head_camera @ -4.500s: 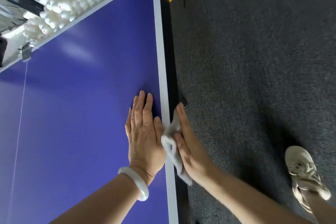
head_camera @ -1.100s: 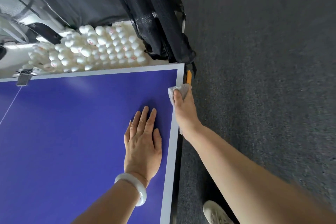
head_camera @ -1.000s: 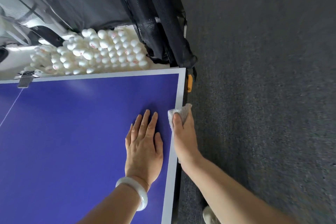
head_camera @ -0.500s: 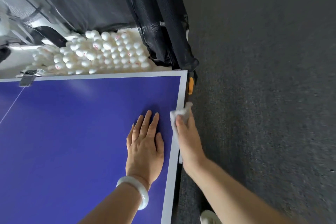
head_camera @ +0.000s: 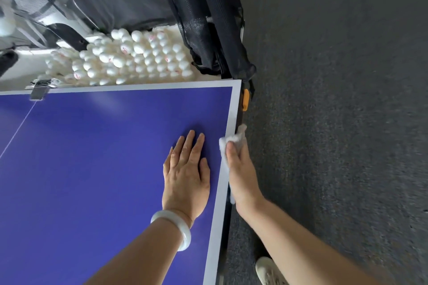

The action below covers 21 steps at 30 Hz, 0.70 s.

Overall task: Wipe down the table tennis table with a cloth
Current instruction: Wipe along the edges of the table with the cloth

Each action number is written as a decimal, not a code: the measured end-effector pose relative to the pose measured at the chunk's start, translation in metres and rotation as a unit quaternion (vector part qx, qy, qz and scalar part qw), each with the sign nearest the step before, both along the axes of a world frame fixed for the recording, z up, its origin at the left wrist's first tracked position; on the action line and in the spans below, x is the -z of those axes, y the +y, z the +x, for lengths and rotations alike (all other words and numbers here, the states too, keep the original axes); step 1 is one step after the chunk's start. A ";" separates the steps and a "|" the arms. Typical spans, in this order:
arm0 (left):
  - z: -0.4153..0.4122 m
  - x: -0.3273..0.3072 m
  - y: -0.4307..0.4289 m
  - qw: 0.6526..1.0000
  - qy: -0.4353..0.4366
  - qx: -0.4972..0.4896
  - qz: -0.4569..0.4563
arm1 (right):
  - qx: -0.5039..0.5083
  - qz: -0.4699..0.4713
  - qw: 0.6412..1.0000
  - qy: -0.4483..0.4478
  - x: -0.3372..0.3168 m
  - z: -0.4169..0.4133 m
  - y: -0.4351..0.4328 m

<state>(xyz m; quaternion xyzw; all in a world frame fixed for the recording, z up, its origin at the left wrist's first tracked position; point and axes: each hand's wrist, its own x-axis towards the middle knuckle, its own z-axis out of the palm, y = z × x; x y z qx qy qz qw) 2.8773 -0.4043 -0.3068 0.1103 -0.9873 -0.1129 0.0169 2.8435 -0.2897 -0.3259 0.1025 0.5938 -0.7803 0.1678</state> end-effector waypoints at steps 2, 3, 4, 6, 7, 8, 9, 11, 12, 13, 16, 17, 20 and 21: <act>0.000 -0.001 0.001 1.000 0.001 -0.002 0.004 | -0.009 0.016 1.000 -0.006 0.001 0.037 0.000; -0.001 -0.001 0.001 1.000 0.002 -0.003 0.006 | -0.015 0.021 1.000 -0.015 0.002 0.048 -0.001; -0.001 -0.002 0.002 1.000 0.004 -0.003 0.008 | -0.019 0.028 0.999 -0.024 0.005 0.051 -0.003; -0.002 -0.002 0.002 1.000 0.008 0.001 0.012 | -0.014 0.058 0.998 -0.034 0.007 0.043 -0.009; -0.001 -0.001 0.001 1.000 0.011 0.004 0.014 | -0.005 0.080 0.996 -0.035 0.005 0.039 -0.012; 0.000 -0.001 0.000 1.000 0.018 0.007 0.016 | 0.005 0.102 0.994 -0.029 0.004 0.035 -0.015; 0.001 0.000 0.000 0.999 0.029 0.010 0.021 | 0.010 0.120 0.993 -0.019 0.003 0.035 -0.017; 0.002 0.000 -0.001 0.998 0.057 0.010 0.039 | 0.007 0.136 0.991 -0.004 0.006 0.038 -0.018; 0.003 0.000 -0.001 0.996 0.069 0.007 0.054 | 0.006 0.142 0.990 0.000 0.007 0.040 -0.017; 0.004 0.000 -0.001 0.994 0.079 0.003 0.075 | 0.006 0.148 0.989 0.005 0.008 0.040 -0.016; 0.007 -0.003 0.001 0.984 0.098 -0.016 0.151 | 0.003 0.163 0.986 0.016 0.007 0.038 -0.016; 0.009 -0.005 0.001 0.979 0.100 -0.032 0.176 | 0.001 0.162 0.987 0.015 0.006 0.037 -0.016; 0.030 -0.015 0.007 0.965 0.097 -0.085 0.226 | -0.004 0.159 0.987 0.016 0.008 0.037 -0.016; 0.046 -0.018 0.009 0.969 0.089 -0.077 0.217 | -0.004 0.158 0.987 0.012 0.008 0.037 -0.016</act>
